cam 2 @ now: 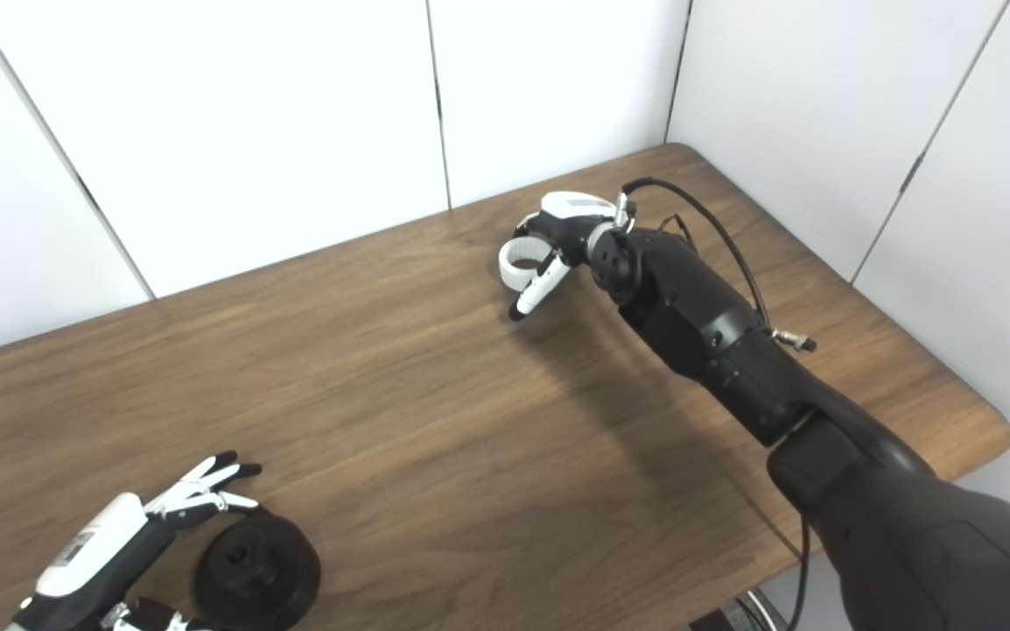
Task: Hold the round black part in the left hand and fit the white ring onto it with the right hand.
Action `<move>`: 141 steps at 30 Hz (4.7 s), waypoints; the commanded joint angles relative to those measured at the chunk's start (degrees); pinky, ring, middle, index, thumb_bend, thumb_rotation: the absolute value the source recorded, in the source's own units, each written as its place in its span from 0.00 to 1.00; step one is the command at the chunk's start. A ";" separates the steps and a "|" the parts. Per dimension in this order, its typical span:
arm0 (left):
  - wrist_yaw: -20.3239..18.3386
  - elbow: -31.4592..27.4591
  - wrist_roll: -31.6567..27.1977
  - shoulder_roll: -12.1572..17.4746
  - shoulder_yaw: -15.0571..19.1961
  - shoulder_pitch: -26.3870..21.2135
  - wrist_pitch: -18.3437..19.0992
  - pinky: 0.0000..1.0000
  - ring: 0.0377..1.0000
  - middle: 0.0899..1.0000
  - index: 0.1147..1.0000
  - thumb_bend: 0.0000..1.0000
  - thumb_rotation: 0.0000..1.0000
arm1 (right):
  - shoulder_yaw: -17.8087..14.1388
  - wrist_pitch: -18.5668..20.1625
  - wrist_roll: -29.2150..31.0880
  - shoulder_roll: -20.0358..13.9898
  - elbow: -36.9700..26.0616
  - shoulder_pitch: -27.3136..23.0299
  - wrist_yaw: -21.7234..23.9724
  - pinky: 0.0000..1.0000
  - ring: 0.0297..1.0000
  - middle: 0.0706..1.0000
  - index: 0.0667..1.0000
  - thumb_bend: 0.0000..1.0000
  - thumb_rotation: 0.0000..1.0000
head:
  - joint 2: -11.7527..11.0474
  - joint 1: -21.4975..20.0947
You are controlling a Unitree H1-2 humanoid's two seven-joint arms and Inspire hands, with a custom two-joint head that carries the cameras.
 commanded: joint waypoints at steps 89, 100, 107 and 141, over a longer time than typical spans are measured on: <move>-3.08 -5.25 5.78 -4.52 -1.64 -0.79 12.18 0.92 1.00 0.94 0.42 0.52 0.07 | -5.29 -14.15 6.56 -4.03 -26.06 6.22 -4.77 0.70 0.80 0.76 0.45 0.52 0.14 | 9.14 22.23; -2.52 -5.65 7.82 -6.15 -2.61 -1.48 14.19 0.91 1.00 0.94 0.42 0.52 0.07 | -5.72 -16.55 9.38 -3.21 -33.28 9.58 -1.32 0.67 0.78 0.76 0.44 0.52 0.14 | 11.04 28.06; -2.05 -4.80 8.52 -7.43 -3.07 -1.80 14.46 0.92 1.00 0.93 0.42 0.52 0.07 | -4.88 -17.03 10.79 -2.18 -36.99 10.53 0.96 0.70 0.78 0.76 0.44 0.52 0.14 | 11.98 30.76; -1.01 -4.22 10.03 -9.13 -4.22 -2.29 15.15 0.90 0.99 0.92 0.42 0.52 0.07 | 2.78 -15.95 8.58 10.39 -41.48 10.69 7.89 0.72 0.80 0.77 0.44 0.52 0.15 | 12.48 32.42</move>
